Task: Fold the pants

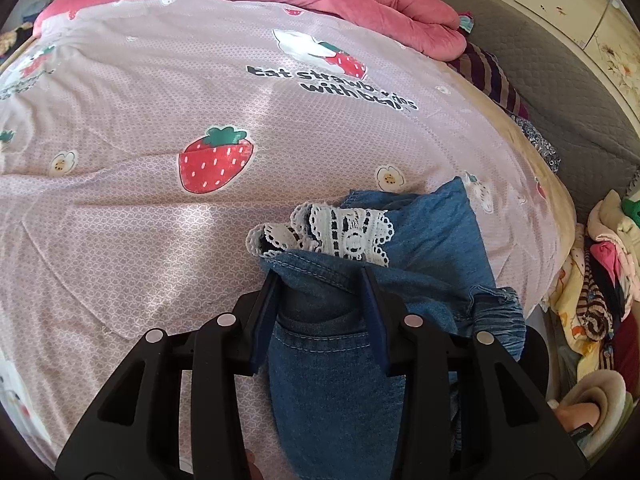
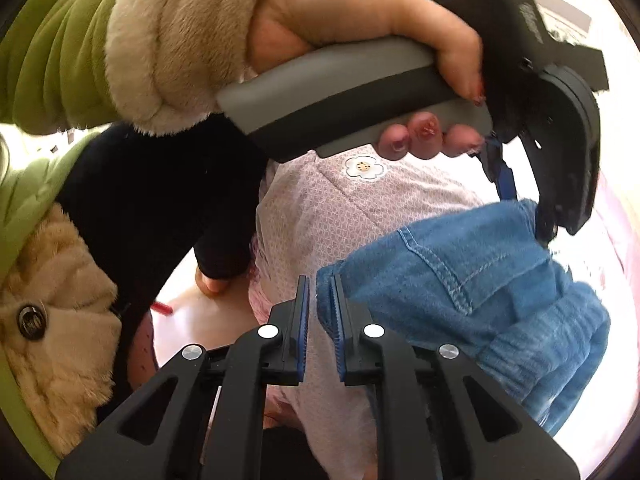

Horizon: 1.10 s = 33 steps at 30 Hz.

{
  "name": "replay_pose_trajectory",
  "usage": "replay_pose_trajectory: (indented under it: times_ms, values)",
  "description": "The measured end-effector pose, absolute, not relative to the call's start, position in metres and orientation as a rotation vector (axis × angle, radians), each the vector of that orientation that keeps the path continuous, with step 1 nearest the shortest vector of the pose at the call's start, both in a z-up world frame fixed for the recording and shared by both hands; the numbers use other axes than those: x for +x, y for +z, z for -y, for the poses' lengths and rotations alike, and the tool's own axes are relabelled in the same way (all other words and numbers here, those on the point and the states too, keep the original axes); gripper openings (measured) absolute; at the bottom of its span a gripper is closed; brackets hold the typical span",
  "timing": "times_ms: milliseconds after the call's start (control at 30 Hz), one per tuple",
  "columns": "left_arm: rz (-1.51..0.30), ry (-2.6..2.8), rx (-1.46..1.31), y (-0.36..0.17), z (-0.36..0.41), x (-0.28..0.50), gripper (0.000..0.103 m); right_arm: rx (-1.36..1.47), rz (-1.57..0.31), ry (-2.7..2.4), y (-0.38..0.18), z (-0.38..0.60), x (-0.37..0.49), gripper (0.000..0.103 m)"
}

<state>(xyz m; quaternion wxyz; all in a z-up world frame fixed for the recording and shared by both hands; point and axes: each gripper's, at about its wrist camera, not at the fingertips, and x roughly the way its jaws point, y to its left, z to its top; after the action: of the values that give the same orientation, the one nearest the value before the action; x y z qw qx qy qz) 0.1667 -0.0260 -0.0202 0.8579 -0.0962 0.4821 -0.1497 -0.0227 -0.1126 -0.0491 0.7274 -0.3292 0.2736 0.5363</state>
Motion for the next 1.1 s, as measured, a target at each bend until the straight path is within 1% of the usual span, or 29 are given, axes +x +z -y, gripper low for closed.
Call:
replay_pose_trajectory:
  times_ms: [67,133,233,300,400,600,700,800,867,900,967,1033,1100]
  values:
    - [-1.010,-0.313,-0.199,-0.020,0.027,0.166,0.031,-0.660,-0.637,1.184,-0.042,0.118,-0.021,0.018]
    - [-1.006,-0.313,-0.198,-0.020,0.026,0.165,0.031,-0.603,-0.657,1.175,-0.032,0.123,-0.022,0.020]
    - [-1.003,-0.311,-0.198,-0.020,0.025,0.165,0.031,-0.442,-0.611,1.168,-0.002,0.142,-0.022,0.025]
    - [-1.002,-0.310,-0.201,-0.020,0.026,0.165,0.031,-0.383,-0.575,1.130,0.012,0.151,-0.021,0.033]
    - [-1.000,-0.303,-0.204,-0.020,0.027,0.165,0.031,-0.325,-0.573,1.095,0.019,0.156,-0.015,0.035]
    - [-0.992,-0.314,-0.228,-0.018,0.022,0.164,0.031,-0.282,-0.676,1.017,0.003,0.156,0.006,0.036]
    - [-0.969,-0.322,-0.266,-0.009,0.011,0.160,0.031,-0.267,-0.738,0.972,-0.007,0.164,0.018,0.040]
    - [-0.935,-0.330,-0.268,0.005,0.001,0.153,0.031,-0.254,-0.756,0.960,-0.011,0.166,0.020,0.040]
    - [-0.934,-0.337,-0.266,0.009,-0.004,0.147,0.031,-0.235,-0.752,0.966,-0.010,0.168,0.019,0.043]
    - [-0.938,-0.348,-0.255,0.010,-0.005,0.143,0.031,-0.231,-0.748,0.970,-0.012,0.167,0.020,0.047]
    - [-0.957,-0.370,-0.219,0.009,-0.002,0.136,0.028,-0.236,-0.737,0.972,-0.015,0.166,0.017,0.050]
    - [-0.992,-0.391,-0.198,0.003,0.002,0.133,0.023,-0.242,-0.735,0.977,-0.019,0.163,0.014,0.051]
    - [-1.006,-0.389,-0.189,-0.001,0.004,0.135,0.022,-0.243,-0.735,0.976,-0.023,0.162,0.014,0.051]
